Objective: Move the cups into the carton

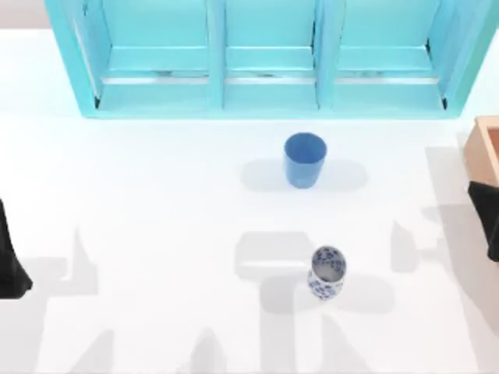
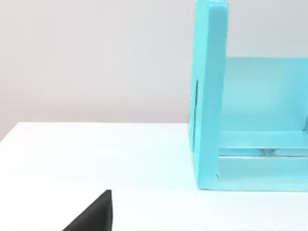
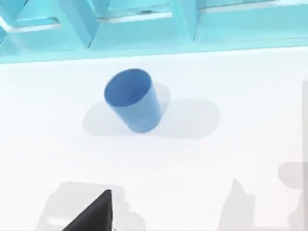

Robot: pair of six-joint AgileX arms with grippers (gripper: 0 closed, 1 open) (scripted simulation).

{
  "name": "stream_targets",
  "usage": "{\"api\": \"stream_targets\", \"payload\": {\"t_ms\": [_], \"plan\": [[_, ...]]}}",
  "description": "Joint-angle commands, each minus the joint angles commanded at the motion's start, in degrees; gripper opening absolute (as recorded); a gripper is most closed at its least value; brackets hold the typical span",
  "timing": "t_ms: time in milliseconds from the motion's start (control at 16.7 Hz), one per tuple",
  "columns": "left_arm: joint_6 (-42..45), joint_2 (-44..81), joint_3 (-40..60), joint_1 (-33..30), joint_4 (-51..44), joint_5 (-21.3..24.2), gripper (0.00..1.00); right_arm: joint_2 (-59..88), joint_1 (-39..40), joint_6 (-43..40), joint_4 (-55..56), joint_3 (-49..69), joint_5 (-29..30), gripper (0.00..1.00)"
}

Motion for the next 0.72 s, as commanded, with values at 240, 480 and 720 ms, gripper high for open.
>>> {"api": "stream_targets", "payload": {"t_ms": [240, 480, 720], "plan": [[0.0, 0.0, 0.0, 0.0, 0.0, 0.0, 1.0, 21.19, 8.86, 8.36, -14.54, 17.86, -0.05, 1.0], [0.0, 0.0, 0.0, 0.0, 0.0, 0.0, 1.0, 41.4, 14.96, 14.33, -28.49, 34.51, 0.05, 1.0], [0.0, 0.0, 0.0, 0.0, 0.0, 0.0, 1.0, 57.76, 17.61, 17.74, -40.1, 47.59, 0.36, 1.0]]}}
